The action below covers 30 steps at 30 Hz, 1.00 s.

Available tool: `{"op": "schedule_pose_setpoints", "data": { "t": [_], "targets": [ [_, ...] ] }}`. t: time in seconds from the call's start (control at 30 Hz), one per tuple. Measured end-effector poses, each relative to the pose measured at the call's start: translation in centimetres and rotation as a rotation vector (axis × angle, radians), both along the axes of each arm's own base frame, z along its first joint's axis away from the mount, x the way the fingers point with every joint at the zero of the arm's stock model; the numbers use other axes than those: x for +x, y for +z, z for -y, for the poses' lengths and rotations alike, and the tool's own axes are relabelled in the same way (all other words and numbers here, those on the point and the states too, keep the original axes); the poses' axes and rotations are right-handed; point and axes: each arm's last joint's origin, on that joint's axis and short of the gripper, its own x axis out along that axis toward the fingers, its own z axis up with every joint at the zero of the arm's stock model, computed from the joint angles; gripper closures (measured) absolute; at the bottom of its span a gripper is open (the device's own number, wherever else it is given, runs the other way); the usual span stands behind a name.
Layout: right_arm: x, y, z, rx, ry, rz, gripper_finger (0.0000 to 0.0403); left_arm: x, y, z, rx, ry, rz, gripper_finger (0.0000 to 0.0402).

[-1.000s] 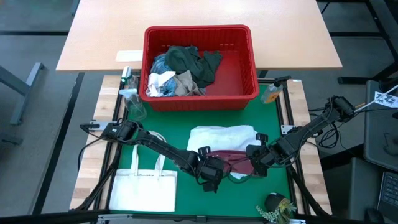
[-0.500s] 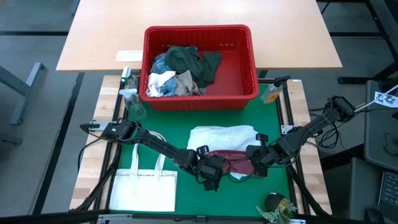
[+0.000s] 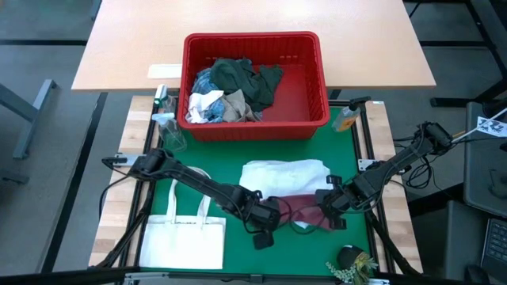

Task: Fold Laundry from Bin
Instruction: Fold the pink underwear

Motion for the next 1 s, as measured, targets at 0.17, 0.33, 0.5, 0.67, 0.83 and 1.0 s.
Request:
{"op": "schedule_pose_setpoints", "data": {
  "t": [0.17,0.33,0.5,0.67,0.83,1.0],
  "targets": [
    [0.3,0.6,-0.3,0.046,0.04,0.021,0.0396,-0.3,0.3,0.4,-0.022,-0.022,-0.007,0.04],
    [0.7,1.0,-0.5,0.044,0.079,0.077,0.0396,-0.3,-0.4,0.5,-0.002,-0.024,-0.037,0.0394],
    [0.8,1.0,-0.4,-0.001,0.067,0.098,0.0396,-0.4,-1.1,0.4,0.068,0.0,-0.048,0.0377],
    [0.8,1.0,-0.4,0.006,0.069,0.094,0.0396,-0.5,-1.3,0.4,0.102,0.012,-0.055,0.034],
    [0.8,1.0,-0.4,0.006,0.069,0.094,0.0396,-0.5,-1.3,0.3,0.1,0.01,-0.059,0.0282],
    [0.8,1.0,-0.4,0.005,0.069,0.093,0.0396,-0.5,-1.0,-0.6,0.083,0.051,-0.087,0.0248]
  ]
}}
